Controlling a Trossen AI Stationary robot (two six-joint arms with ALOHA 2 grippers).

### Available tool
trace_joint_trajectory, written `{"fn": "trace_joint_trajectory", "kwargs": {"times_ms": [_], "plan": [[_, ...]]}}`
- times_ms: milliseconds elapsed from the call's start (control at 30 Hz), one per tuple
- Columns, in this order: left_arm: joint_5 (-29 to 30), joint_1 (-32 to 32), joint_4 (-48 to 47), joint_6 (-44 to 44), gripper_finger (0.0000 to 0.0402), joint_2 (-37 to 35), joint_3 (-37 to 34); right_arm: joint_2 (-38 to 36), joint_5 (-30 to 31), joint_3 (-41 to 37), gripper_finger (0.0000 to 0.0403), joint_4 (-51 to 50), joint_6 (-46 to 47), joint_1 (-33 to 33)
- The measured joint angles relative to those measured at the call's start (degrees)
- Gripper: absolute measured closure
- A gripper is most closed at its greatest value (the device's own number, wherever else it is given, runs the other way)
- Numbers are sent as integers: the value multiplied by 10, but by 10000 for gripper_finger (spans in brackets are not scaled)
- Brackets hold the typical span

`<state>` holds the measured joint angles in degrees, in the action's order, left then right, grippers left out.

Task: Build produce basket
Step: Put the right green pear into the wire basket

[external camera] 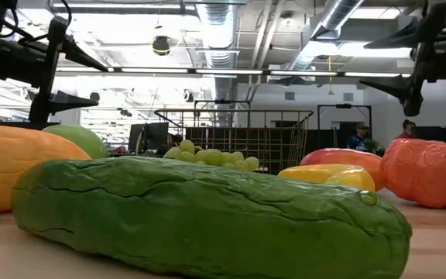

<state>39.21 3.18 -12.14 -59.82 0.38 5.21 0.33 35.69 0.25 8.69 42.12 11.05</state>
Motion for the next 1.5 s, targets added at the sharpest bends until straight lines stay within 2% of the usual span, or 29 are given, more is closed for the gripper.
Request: {"fn": "trace_joint_trajectory", "kwargs": {"times_ms": [67, 133, 300, 500, 633, 700, 767, 833, 1000, 1133, 1233, 1300, 1500], "plan": [[15, 0, 0, -13, 74, 0, 0, 0, 61, 0, 92, 0, -15, 0], [22, 0, 1, -23, 74, 0, 0, 0, 93, 0, 92, 1, -10, 0], [28, 0, 30, -25, 74, 0, 0, 0, 116, 0, 92, 1, 16, -13], [29, 0, 72, -25, 74, 0, 0, 0, 112, 10, 92, 10, 118, -34], [28, 0, 81, -24, 74, 0, 0, 11, 79, 88, 92, 21, 19, -58], [28, 0, 81, -24, 74, 0, 0, 43, 77, 146, 92, -4, -43, -67], [28, 0, 82, -26, 74, 0, 0, 87, 74, 216, 92, -71, -86, -72], [26, 0, 82, -29, 74, 0, 0, 138, 75, 295, 92, -173, -89, -75], [26, 0, 82, -32, 74, 0, 0, 299, 58, 500, 92, -494, -4, -75], [26, 0, 82, -27, 74, 0, 1, 442, 10, 646, 92, -745, 47, -75], [26, 0, 82, -25, 74, 0, 1, 533, -31, 728, 92, -922, 81, -76], [27, 0, 82, -24, 74, 0, 1, 583, -60, 759, 92, -984, 105, -79], [27, 0, 80, -20, 74, 0, 1, 648, -223, 731, 76, -953, 151, -63]]}}
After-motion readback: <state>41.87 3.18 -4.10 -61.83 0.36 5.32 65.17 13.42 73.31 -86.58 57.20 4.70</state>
